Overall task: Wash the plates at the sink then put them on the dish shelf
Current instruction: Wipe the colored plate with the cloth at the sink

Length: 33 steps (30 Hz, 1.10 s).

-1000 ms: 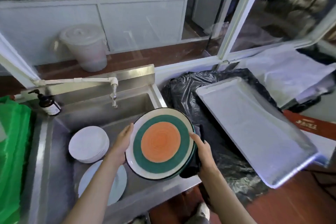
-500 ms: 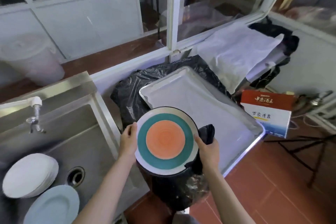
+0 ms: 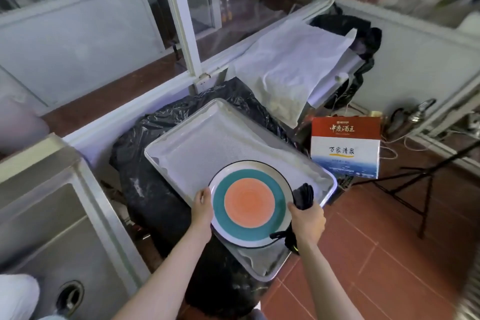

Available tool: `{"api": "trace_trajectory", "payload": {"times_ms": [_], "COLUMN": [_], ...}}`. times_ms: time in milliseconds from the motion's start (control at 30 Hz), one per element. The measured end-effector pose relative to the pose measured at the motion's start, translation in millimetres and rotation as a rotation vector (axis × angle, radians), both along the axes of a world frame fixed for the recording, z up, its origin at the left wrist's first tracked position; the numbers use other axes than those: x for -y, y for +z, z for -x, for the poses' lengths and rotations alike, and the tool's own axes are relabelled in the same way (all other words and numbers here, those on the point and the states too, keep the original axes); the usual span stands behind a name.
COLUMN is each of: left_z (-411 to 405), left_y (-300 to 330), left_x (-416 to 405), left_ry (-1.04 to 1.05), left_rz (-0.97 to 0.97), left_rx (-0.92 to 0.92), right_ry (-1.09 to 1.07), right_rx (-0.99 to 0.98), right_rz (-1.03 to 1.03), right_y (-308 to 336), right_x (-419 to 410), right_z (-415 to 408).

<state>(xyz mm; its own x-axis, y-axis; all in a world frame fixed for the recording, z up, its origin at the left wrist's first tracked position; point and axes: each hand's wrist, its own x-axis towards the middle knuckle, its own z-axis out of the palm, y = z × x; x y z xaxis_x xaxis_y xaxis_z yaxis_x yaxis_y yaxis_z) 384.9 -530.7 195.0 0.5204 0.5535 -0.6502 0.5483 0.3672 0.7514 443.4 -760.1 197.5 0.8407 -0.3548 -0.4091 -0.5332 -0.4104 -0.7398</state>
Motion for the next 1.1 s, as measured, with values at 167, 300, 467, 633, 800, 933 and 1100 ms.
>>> {"api": "trace_trajectory", "payload": {"times_ms": [167,300,467,633,800,933,1100], "left_z": [-21.0,-26.4,-23.0,-31.3,-39.0,-37.0,-13.4], "left_y": [-23.7,-77.7,-119.2,-30.3,-28.3,-35.4,13.3], "left_x": [6.0,-8.5,-23.5,9.4,15.6,0.8,-19.2], "left_ry": [-0.03,-0.078,-0.011,-0.08,-0.144,-0.139,-0.262], "left_rz": [0.124,0.196,0.24,0.211,0.137,0.13,0.108], "left_rx": [-0.113,-0.149,-0.197,-0.255,-0.311,-0.283,-0.135], "right_ry": [0.066,0.148,0.25,0.307,0.345,0.432,0.464], "right_rx": [-0.031,-0.063,-0.05,-0.04,-0.076,-0.1,0.056], "right_rz": [0.134,0.242,0.313,0.372,0.368,0.307,0.016], "right_y": [-9.0,-16.1,-21.3,-27.9,-26.9,-19.3,9.0], "right_x": [13.9,20.9,18.5,14.4,16.3,23.3,10.8], "right_z": [-27.4,-42.5,-50.8,-53.0,-54.8,-59.8,-49.4]}}
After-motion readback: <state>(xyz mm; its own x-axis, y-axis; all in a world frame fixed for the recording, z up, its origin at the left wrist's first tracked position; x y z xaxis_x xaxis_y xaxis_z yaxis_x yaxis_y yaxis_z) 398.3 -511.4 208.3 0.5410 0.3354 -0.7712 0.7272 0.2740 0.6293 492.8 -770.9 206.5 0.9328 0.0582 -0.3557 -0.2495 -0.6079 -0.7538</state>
